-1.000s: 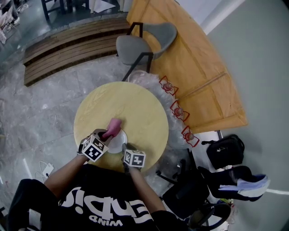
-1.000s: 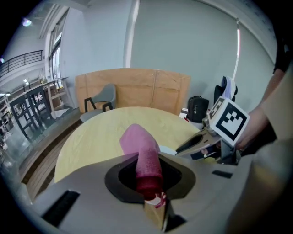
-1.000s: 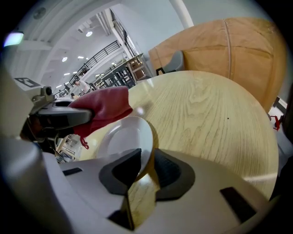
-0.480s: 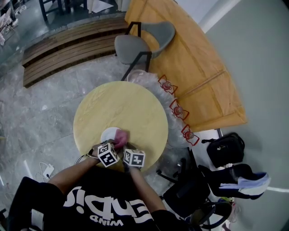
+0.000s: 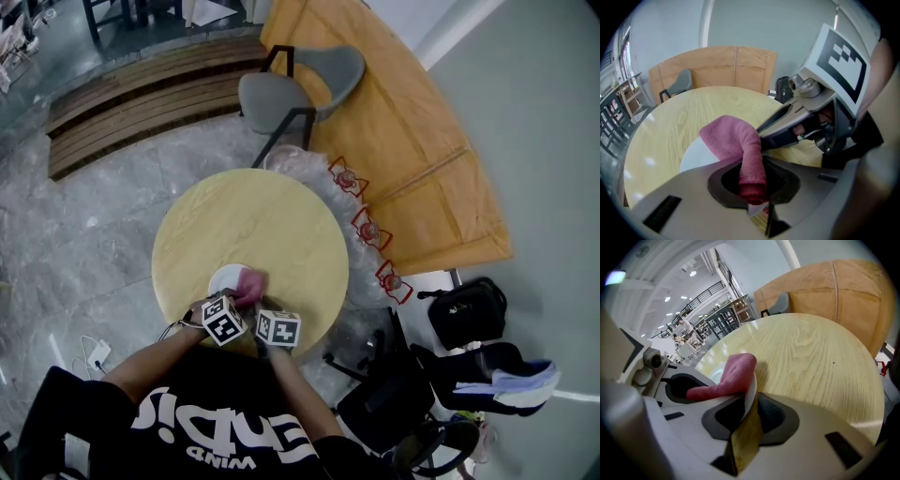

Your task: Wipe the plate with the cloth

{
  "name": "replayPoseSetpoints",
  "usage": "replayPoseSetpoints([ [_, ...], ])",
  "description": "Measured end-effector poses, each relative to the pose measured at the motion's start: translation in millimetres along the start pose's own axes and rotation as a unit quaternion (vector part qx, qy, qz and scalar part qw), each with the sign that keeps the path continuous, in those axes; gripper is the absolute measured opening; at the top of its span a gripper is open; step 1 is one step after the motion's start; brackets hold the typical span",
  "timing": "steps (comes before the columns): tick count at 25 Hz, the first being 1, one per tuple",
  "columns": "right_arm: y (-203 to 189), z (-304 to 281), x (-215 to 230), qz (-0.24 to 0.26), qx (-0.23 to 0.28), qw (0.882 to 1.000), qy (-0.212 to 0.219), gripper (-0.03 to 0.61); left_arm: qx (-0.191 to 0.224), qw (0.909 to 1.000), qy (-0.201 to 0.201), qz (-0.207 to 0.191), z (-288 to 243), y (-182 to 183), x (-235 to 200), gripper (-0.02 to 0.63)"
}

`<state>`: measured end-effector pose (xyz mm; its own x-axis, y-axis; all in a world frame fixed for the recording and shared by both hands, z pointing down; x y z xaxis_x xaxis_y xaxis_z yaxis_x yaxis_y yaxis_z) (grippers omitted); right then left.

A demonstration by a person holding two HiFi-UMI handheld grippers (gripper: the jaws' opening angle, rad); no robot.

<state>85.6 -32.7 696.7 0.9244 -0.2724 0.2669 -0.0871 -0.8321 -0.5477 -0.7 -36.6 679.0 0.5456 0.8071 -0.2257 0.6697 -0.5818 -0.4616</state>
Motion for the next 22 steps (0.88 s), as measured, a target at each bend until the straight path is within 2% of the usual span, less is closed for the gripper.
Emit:
replayPoseSetpoints([
  [9, 0, 1, 1, 0.002, -0.001, 1.000, 0.003, 0.103, -0.003, 0.9997, 0.021, 0.010, 7, -4, -11, 0.052],
  [22, -1, 0, 2, 0.002, -0.002, 1.000, 0.004, 0.103, 0.003, 0.9975, 0.046, 0.054, 20, -14, -33, 0.052],
])
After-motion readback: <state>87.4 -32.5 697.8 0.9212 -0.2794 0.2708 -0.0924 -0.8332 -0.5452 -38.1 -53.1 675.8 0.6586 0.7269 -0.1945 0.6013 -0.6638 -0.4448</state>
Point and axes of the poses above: the fingertips, and each gripper's own axes: z backward along the fingers, x to its right, y out of its top, the point moved 6 cm from there along z, backward along the fingers, and after that the axes turned 12 degrees about z, right-handed, at the moved point
